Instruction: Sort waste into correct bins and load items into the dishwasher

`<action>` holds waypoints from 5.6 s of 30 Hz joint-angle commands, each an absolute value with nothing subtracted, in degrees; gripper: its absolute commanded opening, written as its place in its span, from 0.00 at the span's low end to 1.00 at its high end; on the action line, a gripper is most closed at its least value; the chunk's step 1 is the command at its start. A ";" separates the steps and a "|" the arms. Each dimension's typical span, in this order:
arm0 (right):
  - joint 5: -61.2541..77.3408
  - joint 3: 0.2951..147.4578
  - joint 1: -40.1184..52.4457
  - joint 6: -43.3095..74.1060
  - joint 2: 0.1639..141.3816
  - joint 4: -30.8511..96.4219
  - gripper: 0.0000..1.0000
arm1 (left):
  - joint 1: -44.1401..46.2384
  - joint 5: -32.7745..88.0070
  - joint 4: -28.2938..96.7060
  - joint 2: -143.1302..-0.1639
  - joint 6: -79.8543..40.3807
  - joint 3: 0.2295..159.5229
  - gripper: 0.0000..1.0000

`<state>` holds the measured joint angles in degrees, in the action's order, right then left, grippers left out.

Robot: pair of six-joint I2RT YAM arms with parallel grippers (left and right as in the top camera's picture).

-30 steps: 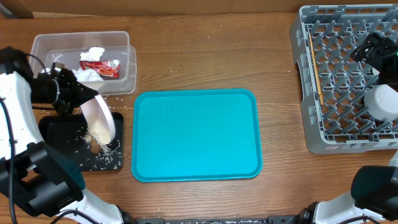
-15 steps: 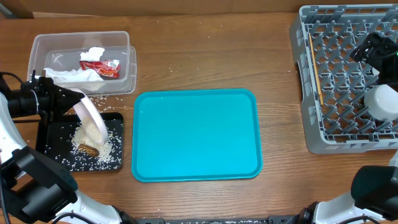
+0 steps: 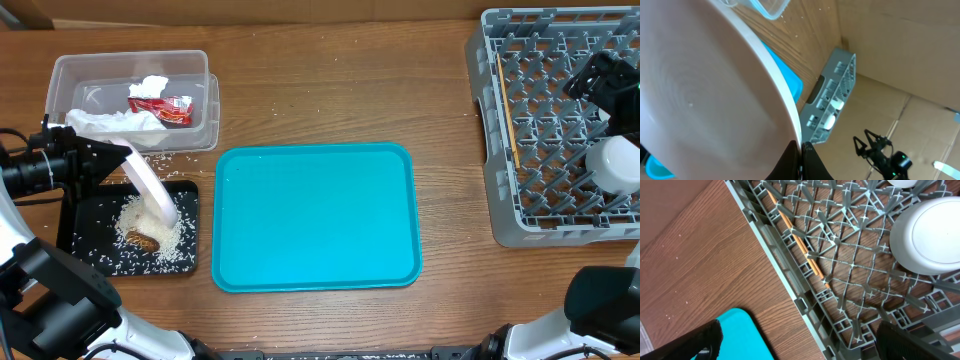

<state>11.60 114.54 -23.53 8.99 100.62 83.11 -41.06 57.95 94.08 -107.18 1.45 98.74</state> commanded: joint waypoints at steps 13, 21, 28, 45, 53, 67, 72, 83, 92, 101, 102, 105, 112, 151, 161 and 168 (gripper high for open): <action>11.38 115.18 -23.49 9.21 100.42 82.85 1.00 | -44.34 60.99 95.53 -107.13 6.94 99.74 0.04; 11.38 115.18 -23.49 9.21 100.42 82.85 1.00 | -44.36 61.67 96.86 -107.13 6.81 99.46 0.04; 11.38 115.18 -23.49 9.21 100.42 82.85 1.00 | -44.31 62.63 96.86 -107.09 5.58 99.44 0.04; 11.38 115.18 -23.49 9.21 100.42 82.85 1.00 | -43.35 61.23 96.86 -102.52 5.58 97.54 0.04; 11.38 115.18 -23.49 9.21 100.42 82.85 1.00 | -38.81 50.72 96.86 -88.55 5.58 91.31 0.04; 11.38 115.18 -23.49 9.21 100.42 82.85 1.00 | -32.18 45.91 81.52 -72.71 -0.34 77.10 0.04; 11.38 115.18 -23.49 9.21 100.42 82.85 1.00 | -26.20 46.09 77.84 -72.73 -3.51 75.31 0.04; 11.38 115.18 -23.49 9.21 100.42 82.85 1.00 | 10.48 19.40 62.17 -75.99 -21.93 75.05 0.04; 11.38 115.18 -23.49 9.21 100.42 82.85 1.00 | 36.45 9.02 44.97 -95.53 -30.50 75.05 0.04; 11.38 115.18 -23.49 9.21 100.42 82.85 1.00 | 42.41 6.66 42.92 -103.11 -31.33 75.07 0.10; 11.38 115.18 -23.49 9.21 100.42 82.85 1.00 | 42.46 6.68 43.55 -103.04 -31.33 75.07 0.14; 11.38 115.18 -23.49 9.21 100.42 82.85 1.00 | 42.33 6.59 46.04 -102.96 -31.27 75.72 0.37; 11.38 115.18 -23.49 9.21 100.42 82.85 1.00 | 38.15 0.75 62.74 -102.94 -30.46 90.39 0.44; 5.23 89.65 16.12 21.39 102.15 72.10 0.94 | -9.74 -13.63 94.24 -99.68 -35.16 116.40 1.00; 6.87 73.60 28.25 28.62 102.15 53.95 0.45 | -9.74 -13.65 94.24 -99.70 -35.14 116.40 1.00; 2.59 66.76 30.83 34.11 102.83 44.10 0.46 | -9.74 -13.65 94.24 -99.70 -35.14 116.40 1.00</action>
<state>5.52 69.04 30.57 29.58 102.83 45.82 -9.52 -13.72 94.28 -101.14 -34.59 115.50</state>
